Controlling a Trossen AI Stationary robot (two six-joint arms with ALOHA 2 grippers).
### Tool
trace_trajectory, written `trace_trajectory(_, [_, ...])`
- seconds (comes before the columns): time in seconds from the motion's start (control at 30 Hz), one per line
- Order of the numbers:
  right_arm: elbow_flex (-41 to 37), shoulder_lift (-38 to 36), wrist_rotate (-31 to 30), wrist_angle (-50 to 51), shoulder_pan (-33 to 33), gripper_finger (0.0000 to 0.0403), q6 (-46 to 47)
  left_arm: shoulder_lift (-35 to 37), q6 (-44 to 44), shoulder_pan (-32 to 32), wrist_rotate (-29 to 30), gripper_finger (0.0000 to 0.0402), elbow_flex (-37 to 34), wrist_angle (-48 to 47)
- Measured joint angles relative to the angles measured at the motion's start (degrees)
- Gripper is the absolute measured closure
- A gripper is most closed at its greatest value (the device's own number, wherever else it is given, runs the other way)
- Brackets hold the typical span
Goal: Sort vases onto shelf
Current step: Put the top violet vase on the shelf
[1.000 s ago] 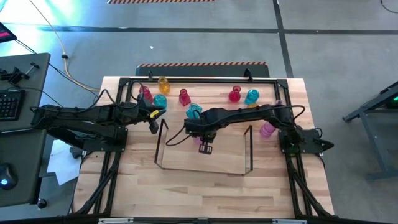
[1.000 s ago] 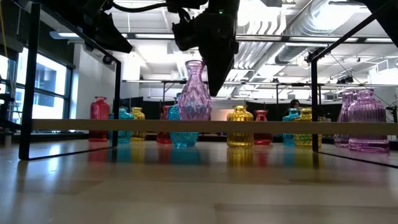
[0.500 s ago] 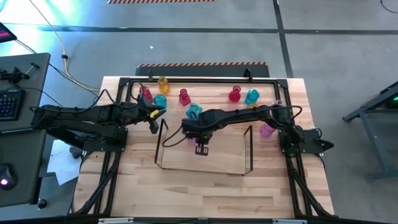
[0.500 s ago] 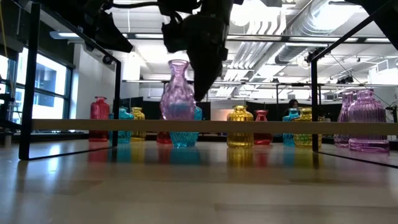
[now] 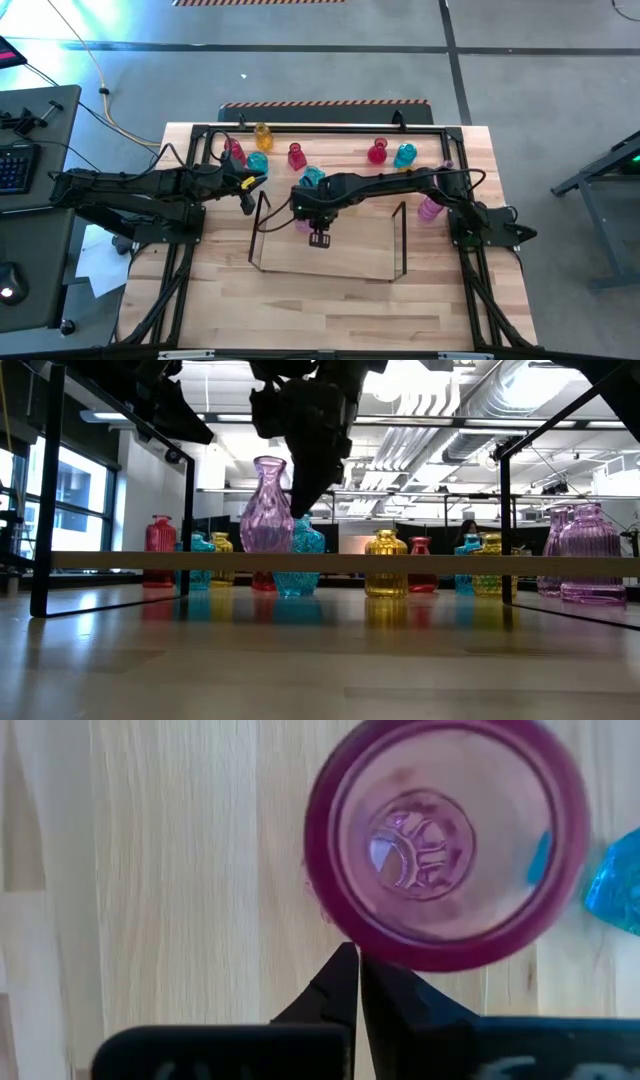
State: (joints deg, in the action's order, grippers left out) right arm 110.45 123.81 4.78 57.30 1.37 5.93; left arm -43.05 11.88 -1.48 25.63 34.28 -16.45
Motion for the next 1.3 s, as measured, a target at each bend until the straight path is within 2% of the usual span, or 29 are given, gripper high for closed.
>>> trace_trajectory(0.73, [0.02,0.02,2.3,-8.91,-1.22,0.0403,-2.23,0.0,0.0,0.02,0.0,0.0335,0.0,0.0])
trace_trajectory(1.0, [0.04,0.02,3.02,-6.37,-1.26,0.0403,-0.78,0.0,-0.01,0.01,0.02,0.0335,0.0,-0.02])
trace_trajectory(1.13, [0.04,0.04,-1.18,-2.27,-0.56,0.0403,0.55,0.0,-0.07,0.0,0.02,0.0335,0.0,0.0])
trace_trajectory(1.3, [0.04,0.07,-1.6,-5.23,-0.83,0.0403,0.55,0.02,-0.09,0.0,0.02,0.0335,0.0,-0.02])
